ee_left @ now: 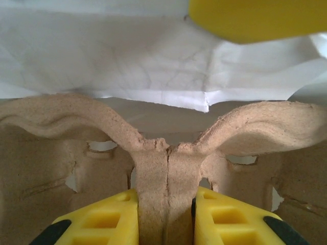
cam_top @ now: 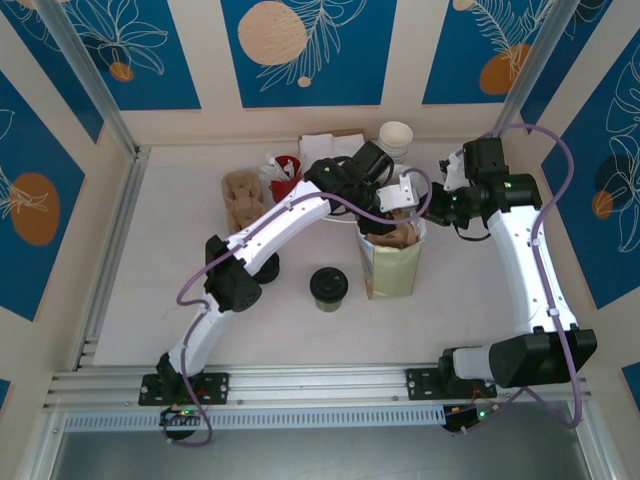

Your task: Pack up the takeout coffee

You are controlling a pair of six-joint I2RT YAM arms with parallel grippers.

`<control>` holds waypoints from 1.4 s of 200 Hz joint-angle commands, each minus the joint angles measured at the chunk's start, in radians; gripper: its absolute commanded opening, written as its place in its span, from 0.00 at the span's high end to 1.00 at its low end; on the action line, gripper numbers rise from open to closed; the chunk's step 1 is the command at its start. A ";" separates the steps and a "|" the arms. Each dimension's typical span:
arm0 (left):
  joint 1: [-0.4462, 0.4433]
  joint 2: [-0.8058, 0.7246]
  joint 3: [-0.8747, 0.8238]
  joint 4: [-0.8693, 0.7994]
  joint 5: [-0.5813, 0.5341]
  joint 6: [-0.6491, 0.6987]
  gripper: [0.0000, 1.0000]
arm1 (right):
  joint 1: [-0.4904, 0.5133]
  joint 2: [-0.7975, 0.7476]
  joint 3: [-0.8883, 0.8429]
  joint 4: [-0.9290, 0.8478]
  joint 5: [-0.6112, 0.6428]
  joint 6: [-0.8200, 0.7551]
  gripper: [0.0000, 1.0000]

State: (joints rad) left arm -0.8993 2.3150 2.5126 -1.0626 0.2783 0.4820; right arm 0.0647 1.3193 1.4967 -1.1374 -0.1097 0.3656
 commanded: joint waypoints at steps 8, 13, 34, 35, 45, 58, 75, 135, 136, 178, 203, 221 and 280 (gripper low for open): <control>-0.025 0.036 0.026 -0.052 0.001 0.026 0.75 | 0.014 -0.017 -0.010 0.014 -0.012 0.007 0.98; -0.026 0.035 0.027 -0.053 0.003 0.027 0.75 | 0.014 -0.019 -0.012 0.015 -0.012 0.008 0.98; -0.027 0.036 0.027 -0.048 0.018 0.023 0.75 | 0.015 -0.029 -0.024 0.027 -0.016 0.015 0.99; -0.028 0.036 0.027 -0.047 0.019 0.023 0.75 | 0.015 -0.031 -0.025 0.028 -0.016 0.015 0.99; -0.033 0.039 0.027 -0.046 0.011 0.024 0.74 | 0.014 -0.035 -0.036 0.037 -0.022 0.018 1.00; -0.045 0.046 0.028 -0.049 -0.017 0.029 0.74 | 0.014 -0.037 -0.041 0.041 -0.033 0.022 1.00; -0.050 0.056 0.028 -0.057 -0.022 0.030 0.74 | 0.014 -0.041 -0.049 0.050 -0.052 0.028 1.00; -0.069 0.069 0.034 -0.101 -0.084 0.071 0.74 | 0.001 -0.061 -0.055 0.077 -0.134 0.049 1.00; -0.070 0.069 0.033 -0.101 -0.084 0.071 0.74 | 0.001 -0.062 -0.055 0.078 -0.136 0.049 1.00; -0.071 0.052 0.033 -0.121 -0.057 0.066 0.74 | -0.030 -0.090 -0.074 0.102 -0.205 0.065 1.00; -0.072 0.021 0.033 -0.127 -0.065 0.065 0.74 | -0.049 -0.104 -0.100 0.127 -0.282 0.092 1.00; -0.071 0.003 0.034 -0.128 -0.061 0.066 0.74 | -0.058 -0.119 -0.120 0.147 -0.313 0.118 1.00; -0.086 0.015 0.034 -0.154 -0.111 0.082 0.74 | -0.098 -0.164 -0.171 0.167 -0.355 0.146 1.00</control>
State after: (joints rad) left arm -0.9321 2.3123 2.5389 -1.1469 0.2127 0.5274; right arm -0.0311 1.1995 1.3270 -1.0348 -0.3180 0.4828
